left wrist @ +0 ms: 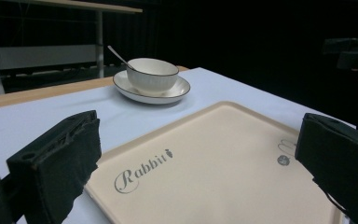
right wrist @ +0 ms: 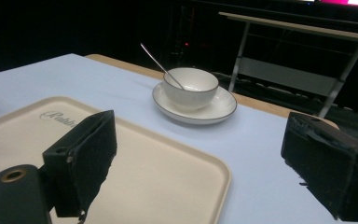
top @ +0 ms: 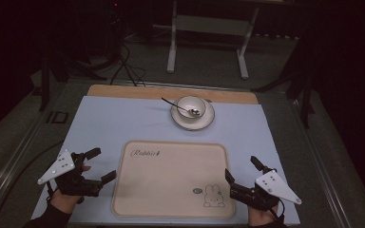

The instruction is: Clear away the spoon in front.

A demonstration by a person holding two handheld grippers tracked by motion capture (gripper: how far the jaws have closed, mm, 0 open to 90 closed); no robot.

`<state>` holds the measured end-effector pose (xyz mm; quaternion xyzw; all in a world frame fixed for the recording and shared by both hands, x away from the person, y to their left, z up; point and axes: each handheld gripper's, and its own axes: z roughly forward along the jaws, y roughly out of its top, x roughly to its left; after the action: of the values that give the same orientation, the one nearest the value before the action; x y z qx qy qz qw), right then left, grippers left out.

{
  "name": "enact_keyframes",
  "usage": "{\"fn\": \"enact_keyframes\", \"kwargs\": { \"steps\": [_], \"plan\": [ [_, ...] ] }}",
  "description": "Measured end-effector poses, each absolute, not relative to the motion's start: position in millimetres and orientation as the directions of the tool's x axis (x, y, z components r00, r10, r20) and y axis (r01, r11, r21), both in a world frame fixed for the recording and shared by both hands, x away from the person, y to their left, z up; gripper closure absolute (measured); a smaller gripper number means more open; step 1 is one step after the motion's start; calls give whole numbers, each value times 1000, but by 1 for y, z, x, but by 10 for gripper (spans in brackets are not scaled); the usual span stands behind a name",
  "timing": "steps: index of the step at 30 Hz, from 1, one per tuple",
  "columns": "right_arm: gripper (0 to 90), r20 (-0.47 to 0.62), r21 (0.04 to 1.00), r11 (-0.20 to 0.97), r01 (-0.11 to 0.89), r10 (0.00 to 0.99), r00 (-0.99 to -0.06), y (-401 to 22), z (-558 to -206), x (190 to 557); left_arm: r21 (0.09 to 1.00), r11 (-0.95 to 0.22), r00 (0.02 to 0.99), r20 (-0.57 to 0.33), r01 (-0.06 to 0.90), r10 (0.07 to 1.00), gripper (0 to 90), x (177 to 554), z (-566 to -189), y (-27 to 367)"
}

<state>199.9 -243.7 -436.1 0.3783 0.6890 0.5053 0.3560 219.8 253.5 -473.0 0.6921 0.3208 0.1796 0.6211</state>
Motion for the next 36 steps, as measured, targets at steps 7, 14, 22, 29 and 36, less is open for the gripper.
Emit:
{"fn": "enact_keyframes", "kwargs": {
  "steps": [7, 14, 22, 29, 36],
  "plan": [
    [103, -125, 967, 211, 142, 881, -457, -245, -434, 198, 976, -18, 742, -154, 219, 653, 5, 218, -470, 254],
    [103, -137, 966, 220, 134, 878, -459, -244, -433, 197, 973, -72, 765, -127, 221, 632, 5, 215, -466, 253],
    [103, -140, 964, 227, 138, 875, -463, -243, -433, 197, 956, -118, 795, -149, 267, 589, 11, 215, -464, 247],
    [103, -139, 965, 224, 136, 877, -460, -242, -433, 196, 951, -175, 827, -122, 255, 549, 17, 211, -459, 232],
    [103, -139, 964, 229, 138, 870, -472, -240, -433, 196, 946, -179, 834, -136, 269, 534, 36, 212, -455, 229]
  ]
}}
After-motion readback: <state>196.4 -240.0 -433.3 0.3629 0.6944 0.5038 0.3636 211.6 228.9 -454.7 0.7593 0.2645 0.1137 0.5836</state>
